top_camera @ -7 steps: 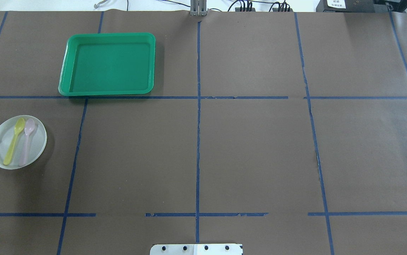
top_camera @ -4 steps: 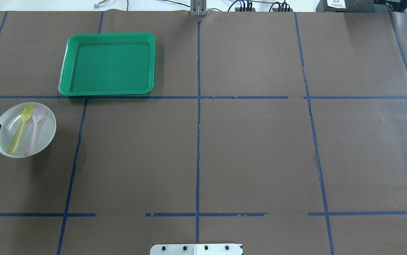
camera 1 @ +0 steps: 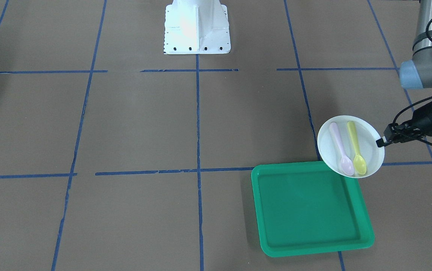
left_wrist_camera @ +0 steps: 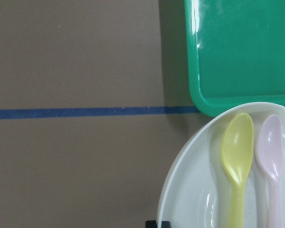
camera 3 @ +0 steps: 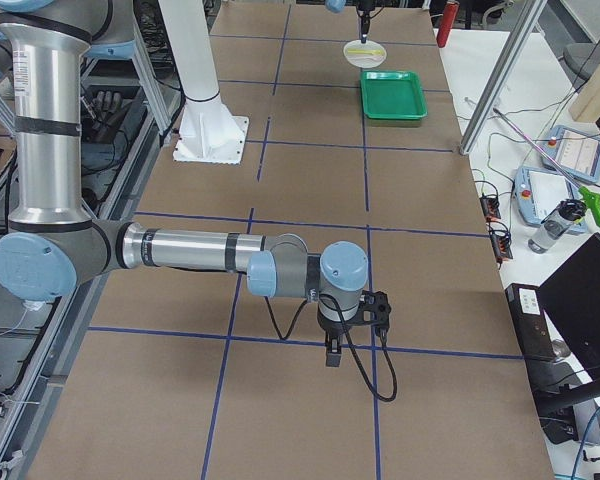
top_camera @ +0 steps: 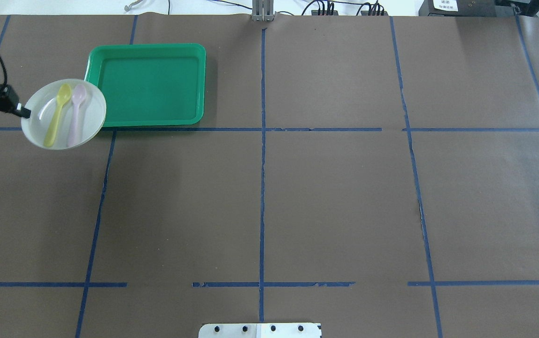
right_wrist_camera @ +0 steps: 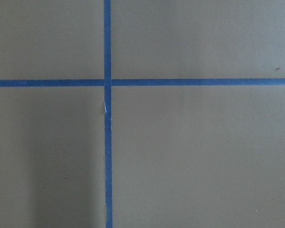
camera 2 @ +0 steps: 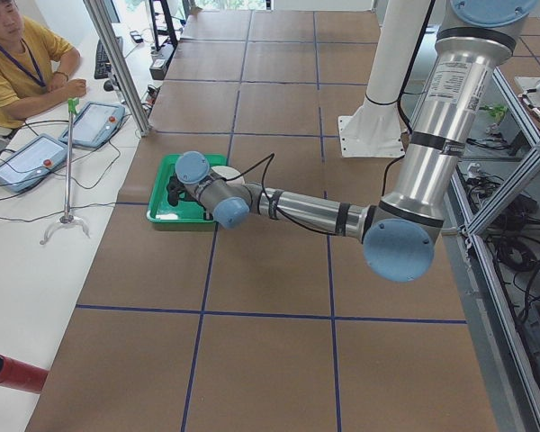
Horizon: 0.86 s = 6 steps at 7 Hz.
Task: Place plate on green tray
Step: 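Lift the plate with the left gripper and carry it onto the green tray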
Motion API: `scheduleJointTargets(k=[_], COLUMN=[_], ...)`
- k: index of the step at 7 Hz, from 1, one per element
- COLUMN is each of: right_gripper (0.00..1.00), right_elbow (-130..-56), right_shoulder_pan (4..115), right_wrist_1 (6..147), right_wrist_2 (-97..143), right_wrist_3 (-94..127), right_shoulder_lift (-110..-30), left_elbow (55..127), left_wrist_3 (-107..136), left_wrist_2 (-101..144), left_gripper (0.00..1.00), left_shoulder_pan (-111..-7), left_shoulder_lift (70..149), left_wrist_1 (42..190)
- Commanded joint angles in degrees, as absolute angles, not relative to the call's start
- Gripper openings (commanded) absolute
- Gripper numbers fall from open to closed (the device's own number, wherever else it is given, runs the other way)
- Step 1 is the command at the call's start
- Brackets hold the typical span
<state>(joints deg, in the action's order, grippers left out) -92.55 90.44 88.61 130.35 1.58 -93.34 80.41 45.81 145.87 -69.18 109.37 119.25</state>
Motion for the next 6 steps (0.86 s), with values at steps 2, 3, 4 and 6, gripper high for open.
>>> scheduleJointTargets(k=[2, 3, 4, 6], right_gripper=[1.0, 1.0, 1.0, 1.0], right_elbow=[-92.55, -92.55, -92.55, -92.55], right_shoulder_pan=[90.44, 90.44, 90.44, 90.44], right_wrist_1=[88.59, 88.59, 88.59, 88.59], right_wrist_2=[130.43, 130.43, 130.34, 130.34], right_wrist_3=[1.58, 1.58, 1.58, 1.58], right_shoulder_lift=[-93.34, -93.34, -93.34, -93.34], left_elbow=[66.04, 59.13, 53.84, 49.67], left_wrist_3=[51.22, 56.46, 58.08, 59.24], left_wrist_2=[141.61, 138.2, 135.12, 134.74], left_gripper=[0.0, 0.0, 0.0, 0.0], left_shoulder_pan=[-65.58, -63.3, -62.32, -59.52], left_shoulder_lift=[122.24, 124.0, 126.19, 128.58], left_wrist_1=[121.42, 130.69, 134.78, 135.26])
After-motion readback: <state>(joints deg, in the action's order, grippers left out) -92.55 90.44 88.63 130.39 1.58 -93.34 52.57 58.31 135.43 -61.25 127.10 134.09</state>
